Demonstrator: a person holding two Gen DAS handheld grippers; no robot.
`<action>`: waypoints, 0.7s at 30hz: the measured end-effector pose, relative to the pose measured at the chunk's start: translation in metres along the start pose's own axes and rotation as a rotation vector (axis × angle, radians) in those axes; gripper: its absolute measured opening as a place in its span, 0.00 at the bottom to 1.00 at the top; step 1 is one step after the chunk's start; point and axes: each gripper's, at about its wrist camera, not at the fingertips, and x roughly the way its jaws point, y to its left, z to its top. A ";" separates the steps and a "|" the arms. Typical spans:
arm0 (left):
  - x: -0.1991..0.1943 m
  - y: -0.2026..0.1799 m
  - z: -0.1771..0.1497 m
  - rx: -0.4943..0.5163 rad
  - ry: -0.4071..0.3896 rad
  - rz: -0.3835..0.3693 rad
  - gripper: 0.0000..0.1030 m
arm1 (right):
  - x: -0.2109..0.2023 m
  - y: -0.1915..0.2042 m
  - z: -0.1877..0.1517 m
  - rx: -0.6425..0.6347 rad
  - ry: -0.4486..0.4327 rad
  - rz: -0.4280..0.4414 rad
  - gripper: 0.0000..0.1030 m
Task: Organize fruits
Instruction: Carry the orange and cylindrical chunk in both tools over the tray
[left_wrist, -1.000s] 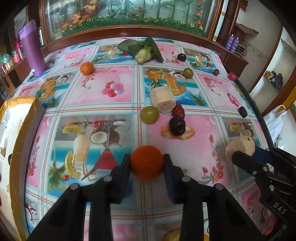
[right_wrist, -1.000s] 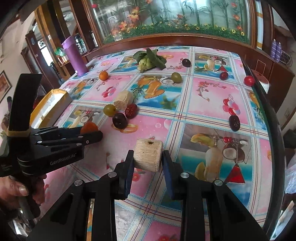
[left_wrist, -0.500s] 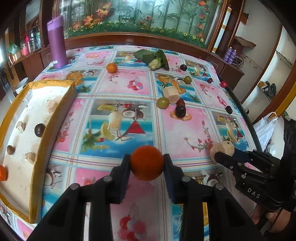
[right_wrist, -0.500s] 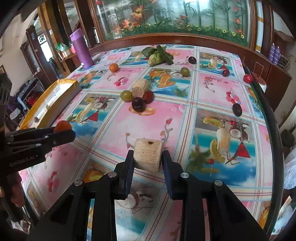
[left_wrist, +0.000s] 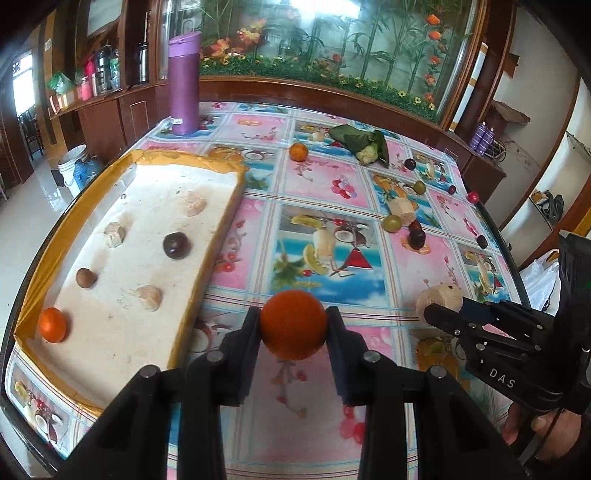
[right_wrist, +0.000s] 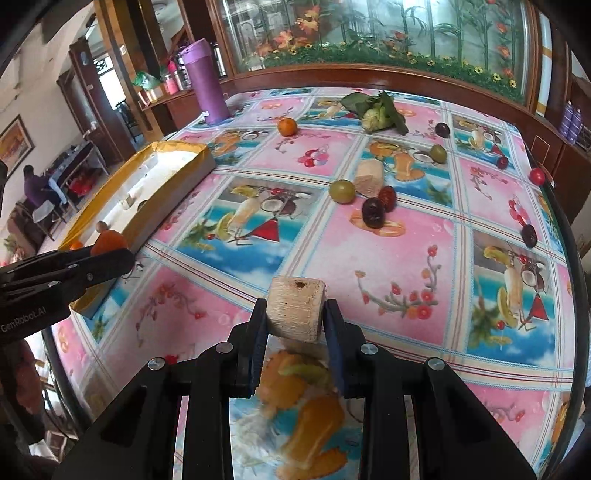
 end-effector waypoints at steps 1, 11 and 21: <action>-0.002 0.008 0.001 -0.013 -0.003 0.006 0.36 | 0.002 0.006 0.003 -0.008 0.000 0.006 0.28; -0.014 0.095 0.004 -0.127 -0.024 0.101 0.36 | 0.028 0.076 0.048 -0.111 0.000 0.079 0.28; -0.010 0.148 -0.006 -0.193 0.001 0.161 0.36 | 0.062 0.148 0.088 -0.212 0.003 0.172 0.28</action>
